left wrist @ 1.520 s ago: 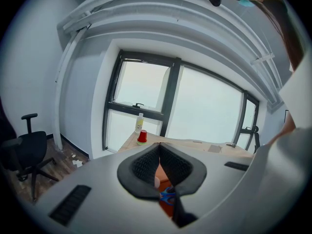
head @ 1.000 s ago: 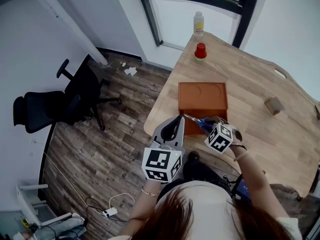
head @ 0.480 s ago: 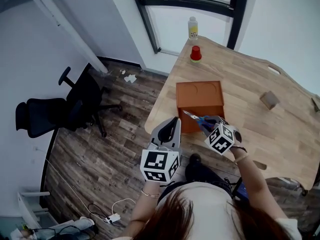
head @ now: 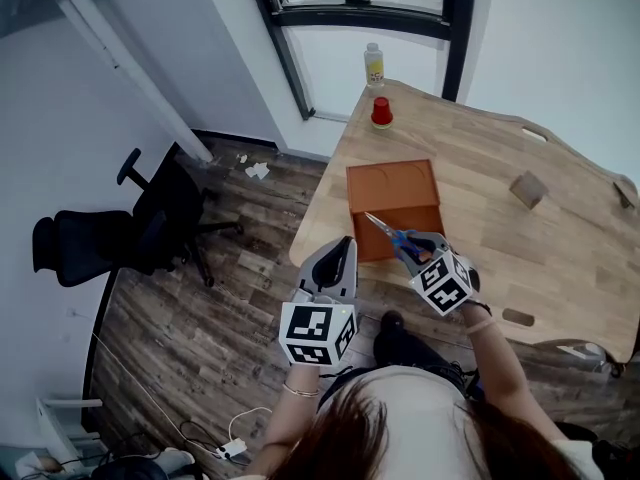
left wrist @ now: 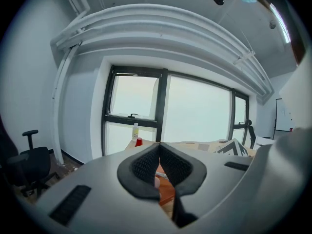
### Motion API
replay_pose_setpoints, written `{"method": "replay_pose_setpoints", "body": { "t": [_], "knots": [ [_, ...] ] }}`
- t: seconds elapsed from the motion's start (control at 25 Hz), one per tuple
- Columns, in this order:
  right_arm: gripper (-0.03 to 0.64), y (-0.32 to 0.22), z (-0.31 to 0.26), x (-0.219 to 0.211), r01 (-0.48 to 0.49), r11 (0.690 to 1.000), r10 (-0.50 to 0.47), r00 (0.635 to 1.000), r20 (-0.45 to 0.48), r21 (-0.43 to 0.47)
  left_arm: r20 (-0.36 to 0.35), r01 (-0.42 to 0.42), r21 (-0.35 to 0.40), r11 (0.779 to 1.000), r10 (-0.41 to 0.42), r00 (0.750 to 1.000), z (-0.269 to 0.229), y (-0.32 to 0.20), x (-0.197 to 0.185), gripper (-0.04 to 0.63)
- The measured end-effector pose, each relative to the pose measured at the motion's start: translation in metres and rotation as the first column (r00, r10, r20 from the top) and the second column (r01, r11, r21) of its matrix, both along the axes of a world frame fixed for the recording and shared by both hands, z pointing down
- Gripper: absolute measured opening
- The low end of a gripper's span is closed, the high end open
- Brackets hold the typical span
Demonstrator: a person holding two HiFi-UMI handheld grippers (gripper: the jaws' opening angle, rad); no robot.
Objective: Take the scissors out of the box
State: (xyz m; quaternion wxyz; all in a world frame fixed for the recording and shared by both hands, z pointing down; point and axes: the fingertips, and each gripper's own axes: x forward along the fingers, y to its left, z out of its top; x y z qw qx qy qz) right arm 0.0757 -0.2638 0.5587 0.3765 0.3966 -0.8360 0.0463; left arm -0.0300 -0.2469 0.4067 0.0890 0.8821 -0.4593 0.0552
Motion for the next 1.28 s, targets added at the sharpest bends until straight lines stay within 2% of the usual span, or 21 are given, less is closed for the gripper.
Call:
{"method": "replay_pose_setpoints", "body": {
  "t": [0.32, 0.6, 1.28],
  "knots": [
    [0.112, 0.019, -0.027, -0.007, -0.082, 0.995, 0.078, 0.994, 0.07, 0.06, 0.002, -0.013, 0.023, 1.0, 0.013, 1.0, -0.006, 0.021, -0.014, 0.019],
    [0.112, 0.041, -0.056, -0.017, -0.166, 0.98, 0.148, 0.976, 0.163, 0.107, 0.0, -0.008, 0.047, 0.999, 0.008, 1.0, -0.013, 0.039, -0.03, 0.018],
    [0.112, 0.096, -0.127, -0.02, -0.291, 0.928, 0.2, 0.916, 0.347, 0.233, -0.002, 0.004, 0.09, 0.996, -0.004, 1.0, -0.028, 0.076, -0.045, 0.018]
  ]
}}
